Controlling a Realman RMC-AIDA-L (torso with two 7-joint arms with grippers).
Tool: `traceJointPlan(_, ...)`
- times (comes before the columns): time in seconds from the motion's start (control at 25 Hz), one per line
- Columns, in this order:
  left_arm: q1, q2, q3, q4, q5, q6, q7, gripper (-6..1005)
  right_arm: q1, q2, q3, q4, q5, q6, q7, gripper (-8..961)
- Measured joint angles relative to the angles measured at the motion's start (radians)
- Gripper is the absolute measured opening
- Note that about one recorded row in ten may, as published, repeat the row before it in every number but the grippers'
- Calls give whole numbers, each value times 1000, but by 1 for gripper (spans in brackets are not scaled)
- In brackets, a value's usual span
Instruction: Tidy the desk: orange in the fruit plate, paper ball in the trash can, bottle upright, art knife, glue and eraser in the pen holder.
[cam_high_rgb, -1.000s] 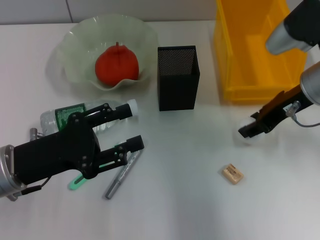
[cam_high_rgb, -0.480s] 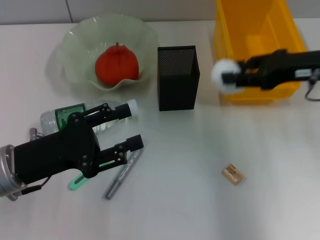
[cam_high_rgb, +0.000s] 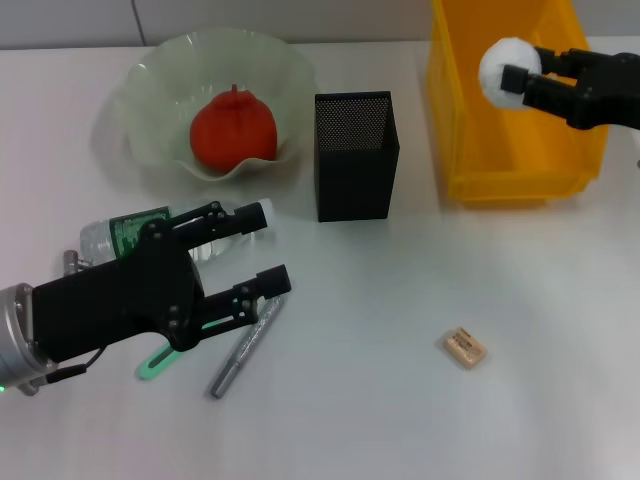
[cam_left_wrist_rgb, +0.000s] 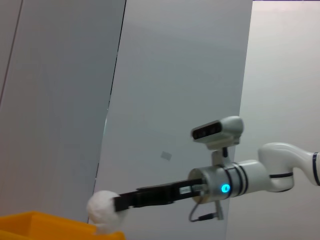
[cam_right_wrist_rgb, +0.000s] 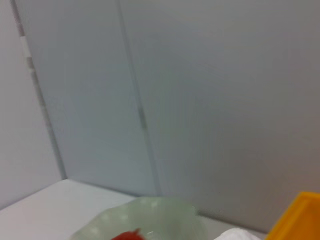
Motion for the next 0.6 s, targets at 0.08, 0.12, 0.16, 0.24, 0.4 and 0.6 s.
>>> traceJointPlan(0.08,-4,0,9,-6,0,0,0,683,22,0,11,40,-1,68,-14,476)
traceJointPlan(0.12,-4,0,9,-6,0,0,0,683,22,0,11,40,-1,68,-14,476)
traceJointPlan(0.16,-4,0,14,-7,0,0,0,683,29,0,7,51,-6,110,-21,475)
traceJointPlan(0.24,-3,0,20,-7,0,0,0,683,31,-1,4,53,-7,128,-28,475)
traceJointPlan(0.4,2,-1,22,-7,0,0,0,683,36,-1,1,60,-9,170,-72,475)
traceJointPlan(0.6,4,-1,23,-6,0,3,0,683,52,-1,1,85,-9,206,-81,475)
